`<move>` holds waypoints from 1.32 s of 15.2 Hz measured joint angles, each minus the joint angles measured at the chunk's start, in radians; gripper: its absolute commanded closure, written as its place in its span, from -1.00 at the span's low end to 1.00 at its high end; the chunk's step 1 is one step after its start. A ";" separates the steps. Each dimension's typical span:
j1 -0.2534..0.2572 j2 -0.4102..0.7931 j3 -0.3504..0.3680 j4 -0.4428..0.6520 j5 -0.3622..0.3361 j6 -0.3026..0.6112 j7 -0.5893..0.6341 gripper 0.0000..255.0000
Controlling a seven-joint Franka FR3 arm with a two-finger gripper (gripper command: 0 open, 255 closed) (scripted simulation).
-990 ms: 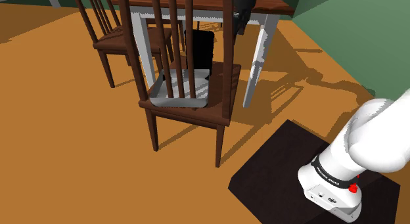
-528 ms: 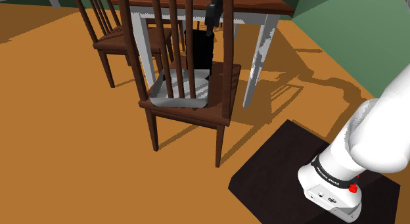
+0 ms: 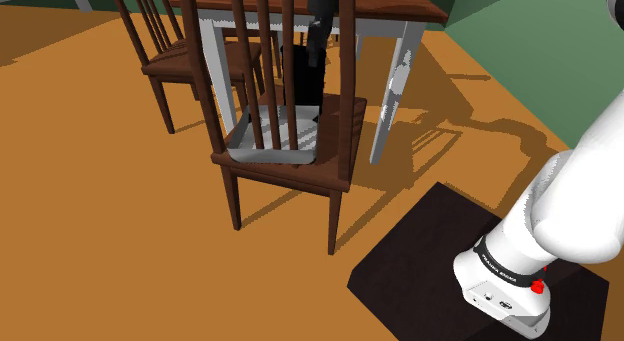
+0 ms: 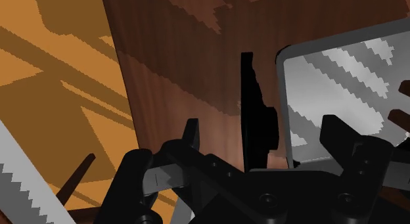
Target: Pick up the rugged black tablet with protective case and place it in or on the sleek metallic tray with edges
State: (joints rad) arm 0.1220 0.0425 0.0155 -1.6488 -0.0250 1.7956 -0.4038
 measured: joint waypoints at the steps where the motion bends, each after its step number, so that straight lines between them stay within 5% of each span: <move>1: 0.000 0.000 0.000 -0.008 0.000 0.008 0.001 -1.00; 7: 0.001 0.000 0.001 -0.015 0.000 0.017 0.002 -1.00; 8: 0.001 0.000 0.001 -0.015 0.000 0.017 0.002 1.00; 20: 0.001 0.003 0.001 0.005 0.000 -0.001 0.002 1.00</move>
State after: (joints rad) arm 0.1231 0.0458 0.0165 -1.6442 -0.0253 1.7945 -0.4018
